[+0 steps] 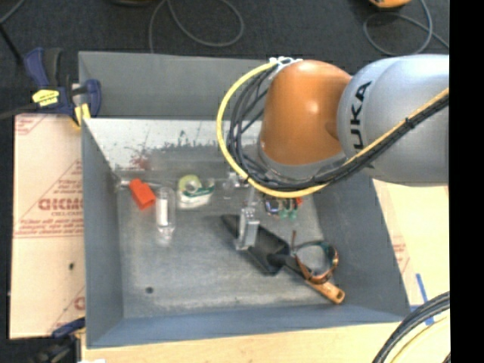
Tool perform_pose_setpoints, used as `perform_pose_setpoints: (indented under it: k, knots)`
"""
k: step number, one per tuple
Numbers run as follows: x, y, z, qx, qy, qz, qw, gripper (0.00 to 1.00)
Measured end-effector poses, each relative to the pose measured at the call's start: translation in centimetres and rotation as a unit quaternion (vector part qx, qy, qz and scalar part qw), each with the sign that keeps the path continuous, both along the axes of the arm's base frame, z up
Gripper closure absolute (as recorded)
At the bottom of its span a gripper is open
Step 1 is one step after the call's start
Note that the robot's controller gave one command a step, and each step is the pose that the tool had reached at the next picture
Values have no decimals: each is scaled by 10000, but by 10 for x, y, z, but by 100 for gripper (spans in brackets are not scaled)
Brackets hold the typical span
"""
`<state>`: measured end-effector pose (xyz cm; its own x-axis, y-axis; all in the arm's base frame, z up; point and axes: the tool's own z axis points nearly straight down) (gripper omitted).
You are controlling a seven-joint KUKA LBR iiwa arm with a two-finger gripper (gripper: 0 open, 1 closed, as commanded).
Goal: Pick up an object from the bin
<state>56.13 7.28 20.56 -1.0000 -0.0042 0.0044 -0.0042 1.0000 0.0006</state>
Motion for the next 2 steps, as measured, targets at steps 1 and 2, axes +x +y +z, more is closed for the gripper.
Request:
perform_pose_setpoints:
  k: [1,2]
  knots:
    - [1,0,5,4,-41,-9,10000,0]
    - [5,-30,-66,6,-50,-341,9994,0]
